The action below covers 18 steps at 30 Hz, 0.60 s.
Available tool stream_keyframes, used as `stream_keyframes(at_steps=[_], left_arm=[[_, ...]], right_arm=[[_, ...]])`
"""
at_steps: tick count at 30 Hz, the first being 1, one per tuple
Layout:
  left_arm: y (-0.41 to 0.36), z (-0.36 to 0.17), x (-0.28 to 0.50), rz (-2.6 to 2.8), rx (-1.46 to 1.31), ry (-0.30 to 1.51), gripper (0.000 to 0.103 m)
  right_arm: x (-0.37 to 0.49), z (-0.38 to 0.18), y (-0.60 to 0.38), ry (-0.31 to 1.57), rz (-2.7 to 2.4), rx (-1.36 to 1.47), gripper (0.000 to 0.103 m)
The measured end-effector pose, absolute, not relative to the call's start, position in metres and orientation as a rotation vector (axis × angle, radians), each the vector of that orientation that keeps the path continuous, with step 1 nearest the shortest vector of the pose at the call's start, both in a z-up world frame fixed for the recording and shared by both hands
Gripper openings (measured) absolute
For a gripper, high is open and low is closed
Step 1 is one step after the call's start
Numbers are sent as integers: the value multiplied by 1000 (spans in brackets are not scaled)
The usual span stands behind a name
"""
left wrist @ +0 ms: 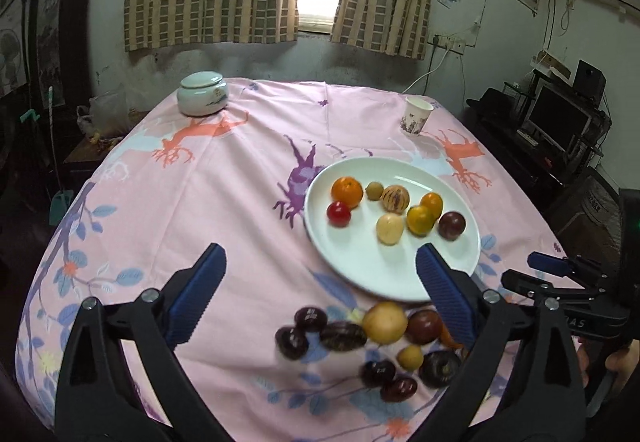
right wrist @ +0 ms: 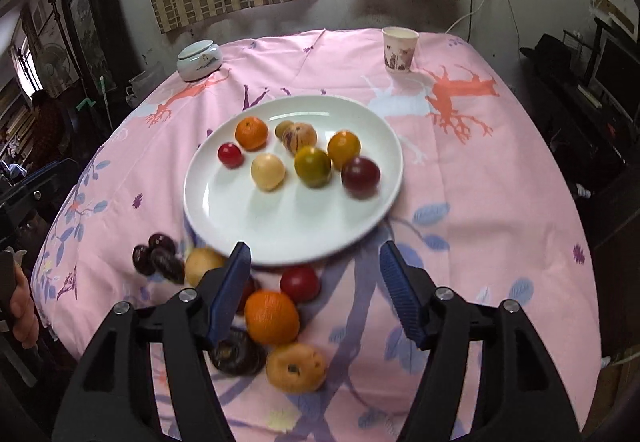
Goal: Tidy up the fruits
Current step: 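Withdraw both open tools from the plate toward the fruit pile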
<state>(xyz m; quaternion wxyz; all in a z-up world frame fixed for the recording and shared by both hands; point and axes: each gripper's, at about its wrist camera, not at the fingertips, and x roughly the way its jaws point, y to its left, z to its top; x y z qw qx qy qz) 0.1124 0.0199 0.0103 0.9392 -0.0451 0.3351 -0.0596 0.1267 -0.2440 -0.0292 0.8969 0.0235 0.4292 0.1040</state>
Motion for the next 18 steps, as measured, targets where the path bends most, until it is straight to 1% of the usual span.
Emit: stream_keyframes(at_steps=[4,7,11,18], left_arm=[[41,-19,75,-32,-70,733,98],[56,-32,54,7,-70,753,98],[69,-35,31,22,-80,747,98],[59,-37,16,-15,-51,755,98]], right_arm=[[83,-53,-247,932,214,82,67],[59,-65,-249,953,212,120,67],[39,-68,-241,956,222,120,67],[25,-68,-226,945,193,37,67]])
